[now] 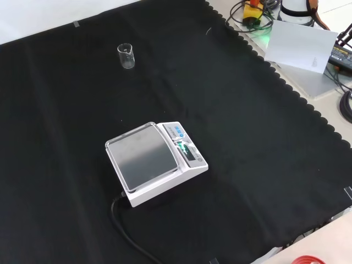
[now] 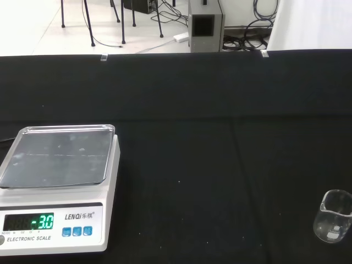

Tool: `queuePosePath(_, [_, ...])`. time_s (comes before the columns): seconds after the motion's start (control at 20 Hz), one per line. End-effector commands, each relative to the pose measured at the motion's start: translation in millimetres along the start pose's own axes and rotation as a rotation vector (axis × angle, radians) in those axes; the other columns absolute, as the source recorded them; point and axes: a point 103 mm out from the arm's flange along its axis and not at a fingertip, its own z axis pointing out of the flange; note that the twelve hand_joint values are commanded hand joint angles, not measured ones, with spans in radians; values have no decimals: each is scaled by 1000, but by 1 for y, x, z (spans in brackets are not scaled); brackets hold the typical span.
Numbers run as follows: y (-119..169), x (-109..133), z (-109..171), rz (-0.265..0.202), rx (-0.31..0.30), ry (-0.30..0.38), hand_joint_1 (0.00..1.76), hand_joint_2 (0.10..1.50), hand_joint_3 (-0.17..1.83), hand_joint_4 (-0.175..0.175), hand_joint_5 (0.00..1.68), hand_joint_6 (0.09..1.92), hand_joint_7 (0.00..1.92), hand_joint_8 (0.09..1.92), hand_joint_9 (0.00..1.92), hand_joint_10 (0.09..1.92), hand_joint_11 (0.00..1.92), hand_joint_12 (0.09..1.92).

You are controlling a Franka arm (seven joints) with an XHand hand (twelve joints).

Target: Pick up the beaker.

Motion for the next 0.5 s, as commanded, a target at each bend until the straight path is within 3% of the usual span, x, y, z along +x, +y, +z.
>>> queuePosePath(0.05, [-62, -52, -38, 166, -35, 65, 717, 1073, -174, -28, 365, 87, 254, 629, 381, 783, 38, 1458])
queuePosePath(0.5, [-21, -82, 5, 199, 15, 104, 709, 1100, -175, -29, 337, 87, 241, 651, 387, 783, 6, 1480])
